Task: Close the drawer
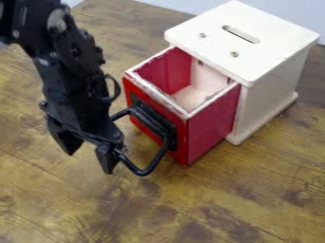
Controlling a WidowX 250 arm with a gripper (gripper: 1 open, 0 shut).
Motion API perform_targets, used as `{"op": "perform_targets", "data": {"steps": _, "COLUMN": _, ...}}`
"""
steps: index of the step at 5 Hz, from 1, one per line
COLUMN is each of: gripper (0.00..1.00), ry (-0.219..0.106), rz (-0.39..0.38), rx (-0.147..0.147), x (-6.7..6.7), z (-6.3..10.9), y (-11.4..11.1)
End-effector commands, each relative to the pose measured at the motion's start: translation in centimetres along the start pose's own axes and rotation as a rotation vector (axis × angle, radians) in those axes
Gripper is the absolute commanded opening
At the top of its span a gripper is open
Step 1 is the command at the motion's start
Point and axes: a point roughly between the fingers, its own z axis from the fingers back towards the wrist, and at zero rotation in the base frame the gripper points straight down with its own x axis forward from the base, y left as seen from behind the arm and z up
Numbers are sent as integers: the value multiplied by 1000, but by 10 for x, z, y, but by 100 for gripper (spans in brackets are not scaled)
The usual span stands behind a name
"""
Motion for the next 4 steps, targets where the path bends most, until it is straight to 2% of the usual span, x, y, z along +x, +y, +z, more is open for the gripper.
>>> {"op": "perform_targets", "data": {"steps": 1, "gripper": 100, "ry": 24, "rz": -9, "rx": 0, "x": 8, "z": -9, "y": -11}}
{"op": "perform_targets", "data": {"steps": 2, "gripper": 100, "ry": 15, "rz": 31, "rx": 9, "x": 21, "z": -4, "y": -5}}
{"op": "perform_targets", "data": {"steps": 4, "gripper": 100, "ry": -53, "rz": 97, "rx": 10, "x": 44, "z": 5, "y": 11}}
